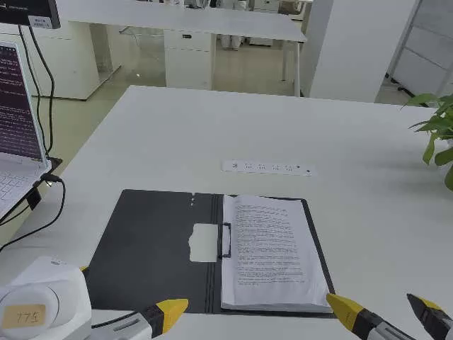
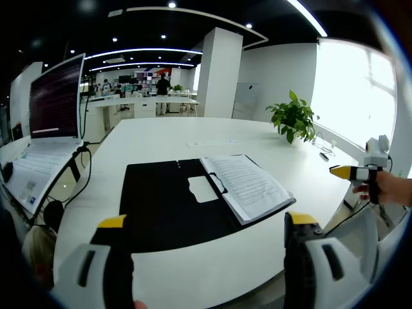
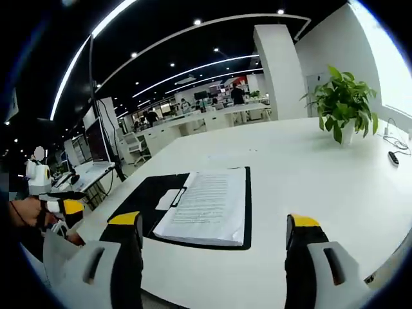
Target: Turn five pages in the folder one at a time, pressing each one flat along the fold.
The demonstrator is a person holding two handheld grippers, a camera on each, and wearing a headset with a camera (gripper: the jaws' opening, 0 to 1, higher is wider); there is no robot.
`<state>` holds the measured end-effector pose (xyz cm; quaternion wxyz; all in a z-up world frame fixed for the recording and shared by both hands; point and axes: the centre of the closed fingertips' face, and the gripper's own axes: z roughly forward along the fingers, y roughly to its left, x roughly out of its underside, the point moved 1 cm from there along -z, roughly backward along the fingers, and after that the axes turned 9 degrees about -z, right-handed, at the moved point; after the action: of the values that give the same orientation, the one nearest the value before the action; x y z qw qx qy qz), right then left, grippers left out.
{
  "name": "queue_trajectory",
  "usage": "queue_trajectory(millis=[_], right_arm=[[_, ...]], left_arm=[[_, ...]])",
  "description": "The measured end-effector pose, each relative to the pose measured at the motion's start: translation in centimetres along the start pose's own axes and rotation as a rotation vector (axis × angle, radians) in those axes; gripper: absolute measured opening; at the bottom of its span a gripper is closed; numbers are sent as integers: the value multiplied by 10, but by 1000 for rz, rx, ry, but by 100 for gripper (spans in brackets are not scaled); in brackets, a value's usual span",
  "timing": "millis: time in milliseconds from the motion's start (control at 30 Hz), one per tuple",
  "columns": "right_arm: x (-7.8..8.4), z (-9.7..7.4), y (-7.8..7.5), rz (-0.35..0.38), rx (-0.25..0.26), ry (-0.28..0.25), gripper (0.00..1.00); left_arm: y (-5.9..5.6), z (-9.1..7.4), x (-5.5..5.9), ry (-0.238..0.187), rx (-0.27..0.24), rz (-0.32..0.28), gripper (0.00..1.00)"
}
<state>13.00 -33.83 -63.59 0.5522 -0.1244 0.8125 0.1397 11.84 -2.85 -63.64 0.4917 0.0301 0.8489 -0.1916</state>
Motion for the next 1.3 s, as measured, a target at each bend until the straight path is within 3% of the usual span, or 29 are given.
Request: queue_trajectory(millis=[267,700,1300], right_arm=[[5,-1,1,4,-6,7,99],[7,-1,3,-11,-13,0,100],[2,-6,2,-2,-13,-16,100]], left_arm=[[2,-1,1,-6,-14,2,99],[3,-3,7,3,-19,-2,99],[1,-9,-3,-17,-21,7,99]])
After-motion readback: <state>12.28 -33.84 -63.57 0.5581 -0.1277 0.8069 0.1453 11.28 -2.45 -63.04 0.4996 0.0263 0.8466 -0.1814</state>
